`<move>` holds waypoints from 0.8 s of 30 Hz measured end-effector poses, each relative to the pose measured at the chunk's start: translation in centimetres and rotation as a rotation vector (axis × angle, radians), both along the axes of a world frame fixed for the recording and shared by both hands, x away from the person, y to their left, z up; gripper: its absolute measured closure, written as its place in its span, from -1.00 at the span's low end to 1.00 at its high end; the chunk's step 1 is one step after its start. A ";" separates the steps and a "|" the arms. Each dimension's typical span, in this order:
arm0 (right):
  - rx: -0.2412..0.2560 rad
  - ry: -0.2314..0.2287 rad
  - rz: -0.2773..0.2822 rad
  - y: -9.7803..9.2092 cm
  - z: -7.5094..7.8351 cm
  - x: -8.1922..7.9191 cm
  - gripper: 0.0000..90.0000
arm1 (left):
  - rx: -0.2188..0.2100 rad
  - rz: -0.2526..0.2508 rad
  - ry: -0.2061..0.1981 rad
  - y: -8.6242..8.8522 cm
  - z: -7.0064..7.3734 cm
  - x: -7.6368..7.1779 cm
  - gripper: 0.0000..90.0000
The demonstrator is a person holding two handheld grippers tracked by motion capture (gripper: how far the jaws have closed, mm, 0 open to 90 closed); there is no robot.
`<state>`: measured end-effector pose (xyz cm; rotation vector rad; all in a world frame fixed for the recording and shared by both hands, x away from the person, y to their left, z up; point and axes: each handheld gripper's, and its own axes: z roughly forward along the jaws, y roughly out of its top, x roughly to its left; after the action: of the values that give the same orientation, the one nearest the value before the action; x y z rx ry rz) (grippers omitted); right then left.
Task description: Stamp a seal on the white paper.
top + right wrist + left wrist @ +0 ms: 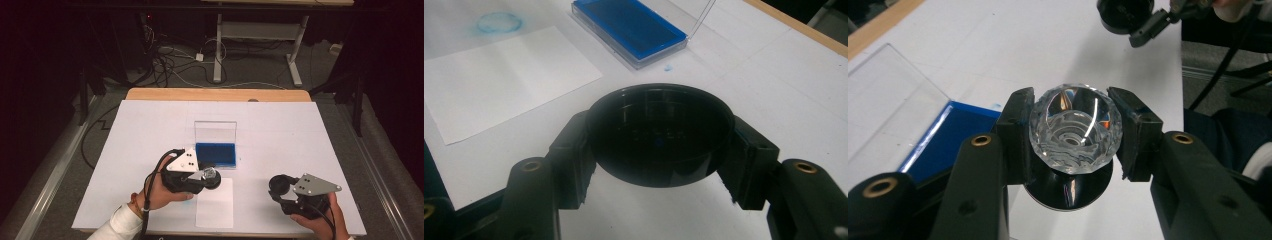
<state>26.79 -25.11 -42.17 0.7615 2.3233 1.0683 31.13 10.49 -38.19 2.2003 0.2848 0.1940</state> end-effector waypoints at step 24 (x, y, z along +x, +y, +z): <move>-0.018 0.007 -0.001 0.2 -0.1 0.0 -0.14 | 0.052 -0.018 0.032 -0.7 -4.0 -2.2 0.21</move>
<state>26.77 -24.95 -42.32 0.7605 2.3349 1.0453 28.89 9.78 -42.24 2.2585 0.2807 0.1588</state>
